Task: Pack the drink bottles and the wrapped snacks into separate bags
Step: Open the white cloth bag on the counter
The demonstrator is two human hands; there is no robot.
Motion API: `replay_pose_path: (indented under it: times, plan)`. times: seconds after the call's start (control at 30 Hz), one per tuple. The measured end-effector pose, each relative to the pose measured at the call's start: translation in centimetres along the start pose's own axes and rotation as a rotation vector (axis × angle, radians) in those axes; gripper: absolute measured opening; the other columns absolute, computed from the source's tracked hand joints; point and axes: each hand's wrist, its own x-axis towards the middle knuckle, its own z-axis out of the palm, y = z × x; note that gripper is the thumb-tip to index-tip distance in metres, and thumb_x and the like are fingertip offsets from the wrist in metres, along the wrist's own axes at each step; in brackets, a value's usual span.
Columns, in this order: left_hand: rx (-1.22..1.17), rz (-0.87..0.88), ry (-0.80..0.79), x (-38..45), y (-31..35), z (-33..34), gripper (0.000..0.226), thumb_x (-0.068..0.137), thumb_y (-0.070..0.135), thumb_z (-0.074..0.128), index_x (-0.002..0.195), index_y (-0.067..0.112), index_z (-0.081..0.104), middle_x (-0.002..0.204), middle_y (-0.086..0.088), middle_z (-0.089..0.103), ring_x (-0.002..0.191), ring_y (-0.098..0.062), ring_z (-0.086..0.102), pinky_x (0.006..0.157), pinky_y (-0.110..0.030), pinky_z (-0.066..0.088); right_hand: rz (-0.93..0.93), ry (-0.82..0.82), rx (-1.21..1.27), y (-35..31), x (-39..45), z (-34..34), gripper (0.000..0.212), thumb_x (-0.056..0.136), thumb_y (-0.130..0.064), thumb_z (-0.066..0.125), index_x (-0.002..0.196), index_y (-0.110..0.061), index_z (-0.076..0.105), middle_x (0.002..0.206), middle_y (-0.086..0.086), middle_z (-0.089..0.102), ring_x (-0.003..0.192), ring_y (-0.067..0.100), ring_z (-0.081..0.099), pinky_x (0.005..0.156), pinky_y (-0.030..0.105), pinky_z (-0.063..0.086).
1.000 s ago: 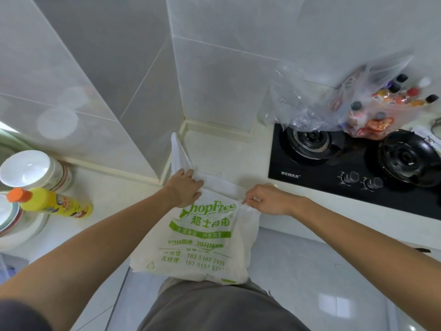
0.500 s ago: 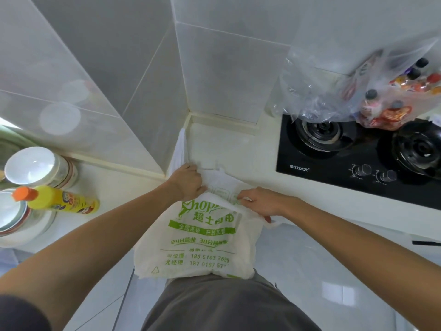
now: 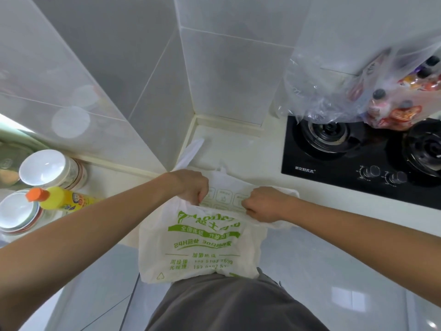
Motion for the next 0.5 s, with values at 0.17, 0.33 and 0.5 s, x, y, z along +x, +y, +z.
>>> replay_pose_path:
  times: [0.17, 0.33, 0.5]
  plan:
    - [0.080, -0.027, -0.004, -1.3, -0.1, -0.2, 0.041, 0.088, 0.035, 0.074, 0.126, 0.030, 0.062, 0.117, 0.008, 0.062, 0.103, -0.018, 0.063, 0.082, -0.027, 0.046, 0.066, -0.093, -0.119, 2.9, -1.3, -0.3, 0.040, 0.103, -0.049, 0.051, 0.129, -0.022, 0.064, 0.116, 0.005, 0.071, 0.115, 0.027, 0.063, 0.126, 0.044, 0.015]
    - [0.143, -0.085, -0.043, -2.1, -1.2, 0.0, 0.069, 0.087, 0.040, 0.076, 0.148, 0.035, 0.044, 0.143, 0.006, 0.053, 0.129, -0.019, 0.052, 0.098, -0.030, 0.043, 0.204, -0.082, -0.146, 3.6, -3.0, -1.3, 0.054, 0.108, -0.051, 0.028, 0.101, -0.021, 0.071, 0.105, 0.002, 0.072, 0.111, 0.027, 0.065, 0.126, 0.055, 0.006]
    - [0.230, -0.162, -0.007, -2.3, -0.9, 0.3, 0.100, 0.079, 0.064, 0.072, 0.159, 0.041, 0.016, 0.158, -0.006, 0.033, 0.129, -0.025, 0.054, 0.094, -0.032, 0.047, 0.386, -0.070, -0.023, 3.6, -3.1, -1.8, 0.067, 0.106, -0.062, 0.011, 0.068, -0.024, 0.052, 0.096, -0.004, 0.067, 0.117, 0.025, 0.059, 0.120, 0.066, -0.015]
